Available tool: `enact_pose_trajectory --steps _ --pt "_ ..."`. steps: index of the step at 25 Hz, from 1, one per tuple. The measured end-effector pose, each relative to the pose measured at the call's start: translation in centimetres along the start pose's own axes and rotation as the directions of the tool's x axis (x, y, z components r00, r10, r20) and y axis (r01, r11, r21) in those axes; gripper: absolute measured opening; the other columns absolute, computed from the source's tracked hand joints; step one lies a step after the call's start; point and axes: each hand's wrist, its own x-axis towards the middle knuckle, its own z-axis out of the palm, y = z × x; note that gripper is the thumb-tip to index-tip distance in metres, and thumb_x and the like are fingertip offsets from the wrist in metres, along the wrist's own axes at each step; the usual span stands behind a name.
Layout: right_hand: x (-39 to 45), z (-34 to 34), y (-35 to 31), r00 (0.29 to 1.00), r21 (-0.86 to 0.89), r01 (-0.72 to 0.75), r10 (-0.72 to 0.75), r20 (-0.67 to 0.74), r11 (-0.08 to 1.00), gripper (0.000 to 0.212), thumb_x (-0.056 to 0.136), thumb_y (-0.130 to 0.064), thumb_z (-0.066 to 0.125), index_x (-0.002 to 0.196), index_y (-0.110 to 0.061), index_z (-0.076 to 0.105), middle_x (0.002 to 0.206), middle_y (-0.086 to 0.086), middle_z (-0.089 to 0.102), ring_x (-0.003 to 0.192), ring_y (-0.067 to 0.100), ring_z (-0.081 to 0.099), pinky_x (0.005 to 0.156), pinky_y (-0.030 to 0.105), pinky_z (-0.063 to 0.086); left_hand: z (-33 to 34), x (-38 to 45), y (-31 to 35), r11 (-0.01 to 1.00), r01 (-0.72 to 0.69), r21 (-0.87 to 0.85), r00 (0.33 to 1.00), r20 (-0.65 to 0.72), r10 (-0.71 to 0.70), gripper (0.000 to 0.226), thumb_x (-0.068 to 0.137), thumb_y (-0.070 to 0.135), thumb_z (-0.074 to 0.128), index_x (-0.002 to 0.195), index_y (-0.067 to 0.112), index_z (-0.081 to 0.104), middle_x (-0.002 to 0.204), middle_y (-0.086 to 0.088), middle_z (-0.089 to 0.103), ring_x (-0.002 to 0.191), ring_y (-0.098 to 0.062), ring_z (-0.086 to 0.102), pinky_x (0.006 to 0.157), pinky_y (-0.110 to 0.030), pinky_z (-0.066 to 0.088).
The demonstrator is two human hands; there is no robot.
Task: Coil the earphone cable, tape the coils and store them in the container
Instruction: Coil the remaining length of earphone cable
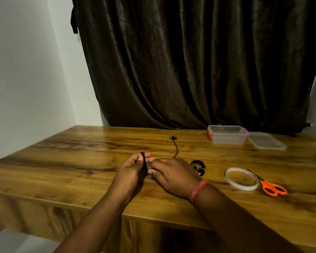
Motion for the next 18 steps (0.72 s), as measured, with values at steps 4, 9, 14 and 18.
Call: enact_pose_trajectory --steps 4,9,14,18 --pt "0.0 -0.4 0.6 0.99 0.058 -0.077 0.083 -0.115 0.995 0.011 0.098 -0.041 0.05 0.092 -0.031 0.051 0.087 -0.01 0.061 0.074 0.013 0.055 0.057 0.03 0.038 0.5 -0.4 -0.8 0.972 0.012 0.234 0.986 0.161 -0.051 0.024 0.103 -0.002 0.036 0.094 -0.012 0.056 0.088 -0.023 0.058 0.087 -0.033 0.055 0.09 -0.05 0.045" --pt "0.2 -0.6 1.4 0.954 0.19 -0.196 0.232 -0.192 0.962 0.011 0.089 -0.029 0.065 0.092 -0.032 0.054 0.08 -0.019 0.049 0.068 0.004 0.048 0.057 0.031 0.042 0.5 -1.2 0.3 0.974 0.053 0.222 0.952 0.284 -0.116 0.027 0.102 0.007 0.038 0.09 0.001 0.061 0.074 -0.014 0.065 0.076 -0.025 0.064 0.086 -0.047 0.051" --pt "0.5 -0.3 1.5 0.954 0.358 -0.189 0.258 -0.154 0.914 0.006 0.097 -0.025 0.056 0.097 -0.023 0.062 0.093 -0.012 0.058 0.086 0.008 0.055 0.071 0.036 0.048 0.0 -1.8 1.7 0.994 0.108 0.027 0.933 0.342 -0.11 0.017 0.095 0.011 0.051 0.091 0.001 0.064 0.077 -0.017 0.064 0.077 -0.027 0.067 0.077 -0.039 0.057" --pt "0.2 0.3 1.4 0.979 0.245 -0.181 0.197 -0.042 0.952 0.012 0.099 -0.023 0.047 0.095 -0.031 0.055 0.09 -0.012 0.055 0.084 0.014 0.054 0.067 0.032 0.043 -0.4 -1.9 1.7 0.982 0.11 -0.156 0.941 0.335 -0.052 0.02 0.093 0.006 0.052 0.096 0.0 0.071 0.088 -0.022 0.07 0.089 -0.029 0.072 0.08 -0.037 0.059"
